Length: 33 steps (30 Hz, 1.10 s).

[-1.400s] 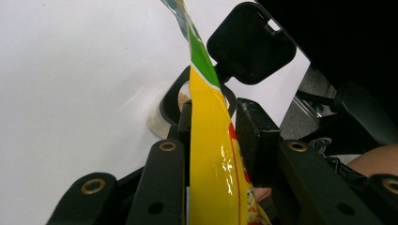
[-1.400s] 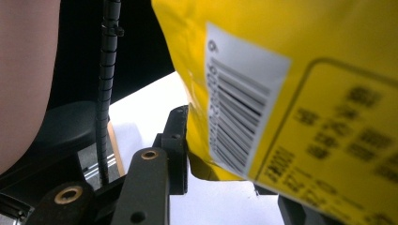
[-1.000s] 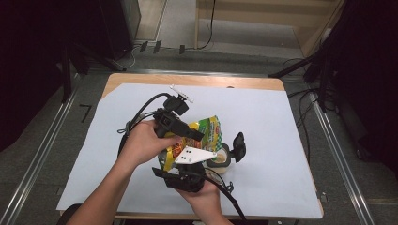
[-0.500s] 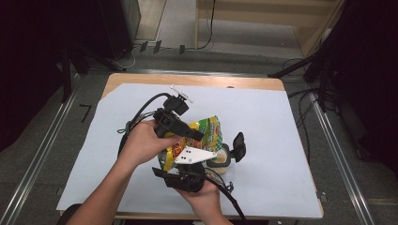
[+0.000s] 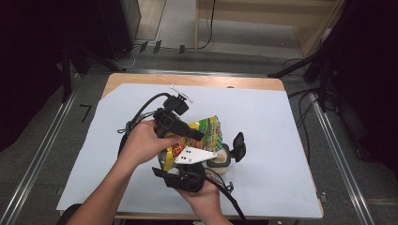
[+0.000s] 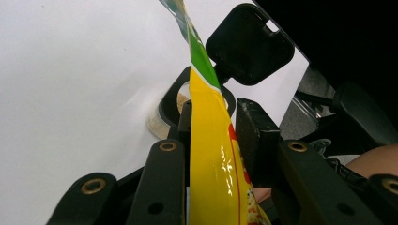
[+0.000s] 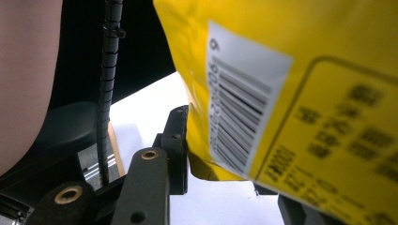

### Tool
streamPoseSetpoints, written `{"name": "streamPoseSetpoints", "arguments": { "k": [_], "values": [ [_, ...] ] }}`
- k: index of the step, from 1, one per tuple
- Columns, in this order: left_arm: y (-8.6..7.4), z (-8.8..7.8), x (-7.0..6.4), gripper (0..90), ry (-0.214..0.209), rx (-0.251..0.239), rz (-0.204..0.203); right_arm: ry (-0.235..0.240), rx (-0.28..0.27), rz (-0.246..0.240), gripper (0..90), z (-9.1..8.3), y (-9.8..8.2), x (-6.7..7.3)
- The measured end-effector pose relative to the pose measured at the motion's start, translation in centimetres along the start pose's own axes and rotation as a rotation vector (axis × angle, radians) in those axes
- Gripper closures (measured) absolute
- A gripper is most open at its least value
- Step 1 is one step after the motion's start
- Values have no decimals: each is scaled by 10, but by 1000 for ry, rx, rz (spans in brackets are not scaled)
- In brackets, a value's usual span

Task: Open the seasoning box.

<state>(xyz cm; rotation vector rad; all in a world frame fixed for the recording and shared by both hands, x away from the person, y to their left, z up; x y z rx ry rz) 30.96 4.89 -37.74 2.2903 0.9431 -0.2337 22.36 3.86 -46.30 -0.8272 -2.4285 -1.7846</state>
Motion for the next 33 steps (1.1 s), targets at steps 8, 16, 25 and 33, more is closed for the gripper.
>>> {"name": "streamPoseSetpoints", "arguments": {
  "k": [8,16,25,33],
  "values": [
    [0,0,0,728,1,0,0,0,2,-1,658,0,0,0],
    [0,0,0,728,1,0,2,0,1,-2,658,0,0,0],
    [1,0,1,728,-9,-5,-3,-6,5,-5,657,-1,0,0],
    [1,1,2,730,-7,-4,-3,-3,6,-3,657,-1,0,0]
  ]
}}
Point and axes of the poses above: each handheld gripper's, and its own axes: z roughly forward along the jaws, y roughly out of its top, x roughly to its left, the point moved 6 cm from there along z, roughly forward along the jaws, and after that the axes turned 2 degrees about y, right-handed, at the moved point
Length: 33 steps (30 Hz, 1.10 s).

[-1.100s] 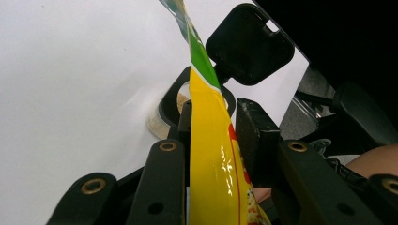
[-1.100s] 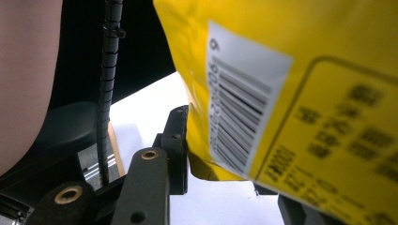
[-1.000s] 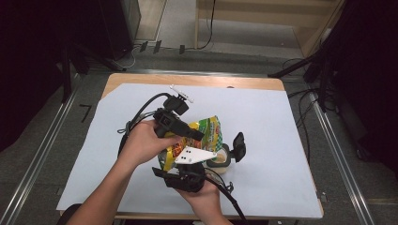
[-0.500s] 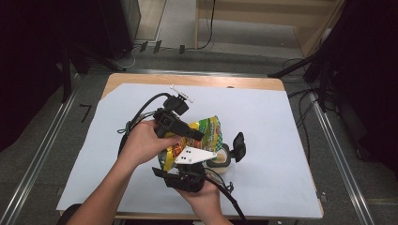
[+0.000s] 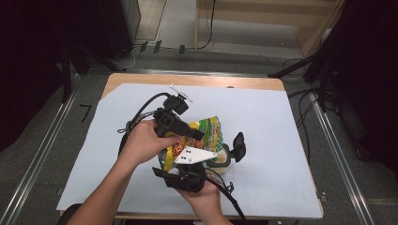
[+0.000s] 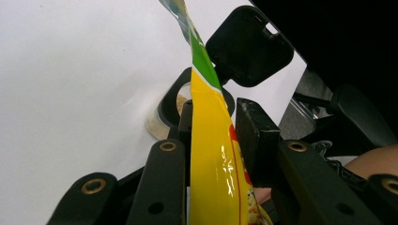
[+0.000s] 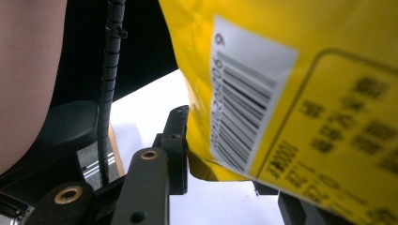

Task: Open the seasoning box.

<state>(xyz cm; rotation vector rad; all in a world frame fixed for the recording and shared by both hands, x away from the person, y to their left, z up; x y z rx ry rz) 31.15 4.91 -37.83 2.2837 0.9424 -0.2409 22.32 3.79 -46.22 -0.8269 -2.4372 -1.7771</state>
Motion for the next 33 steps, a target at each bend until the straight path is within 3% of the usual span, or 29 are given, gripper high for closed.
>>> {"name": "streamPoseSetpoints", "arguments": {
  "k": [33],
  "values": [
    [0,2,0,732,3,4,-1,-3,1,3,657,0,-1,-1]
  ]
}}
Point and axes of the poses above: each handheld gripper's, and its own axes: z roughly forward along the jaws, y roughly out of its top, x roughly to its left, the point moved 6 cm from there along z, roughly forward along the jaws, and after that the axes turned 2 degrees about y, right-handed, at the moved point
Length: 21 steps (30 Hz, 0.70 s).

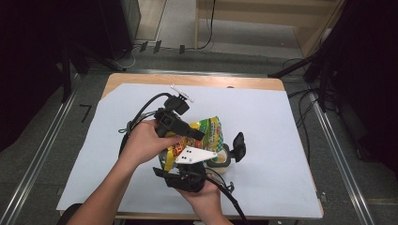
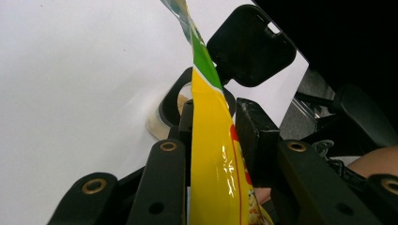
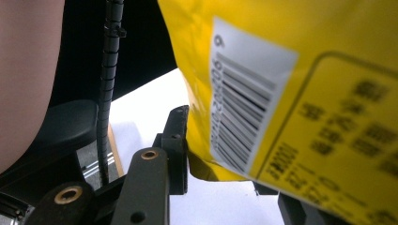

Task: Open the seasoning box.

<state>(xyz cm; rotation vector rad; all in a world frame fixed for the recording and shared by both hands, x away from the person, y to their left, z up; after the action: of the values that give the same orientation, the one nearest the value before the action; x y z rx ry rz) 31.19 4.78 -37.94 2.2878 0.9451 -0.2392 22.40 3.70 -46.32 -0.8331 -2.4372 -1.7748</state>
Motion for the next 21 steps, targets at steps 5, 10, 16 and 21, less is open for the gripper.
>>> {"name": "streamPoseSetpoints", "arguments": {
  "k": [5,10,16,21],
  "values": [
    [0,0,0,733,0,0,1,-3,3,-2,657,0,0,-1],
    [0,0,0,733,0,-1,0,-3,3,-3,657,0,0,0],
    [0,0,0,733,-2,-2,1,-6,4,-6,657,0,0,0],
    [0,0,1,733,-3,-1,1,-7,6,-5,657,0,0,-1]
  ]
}}
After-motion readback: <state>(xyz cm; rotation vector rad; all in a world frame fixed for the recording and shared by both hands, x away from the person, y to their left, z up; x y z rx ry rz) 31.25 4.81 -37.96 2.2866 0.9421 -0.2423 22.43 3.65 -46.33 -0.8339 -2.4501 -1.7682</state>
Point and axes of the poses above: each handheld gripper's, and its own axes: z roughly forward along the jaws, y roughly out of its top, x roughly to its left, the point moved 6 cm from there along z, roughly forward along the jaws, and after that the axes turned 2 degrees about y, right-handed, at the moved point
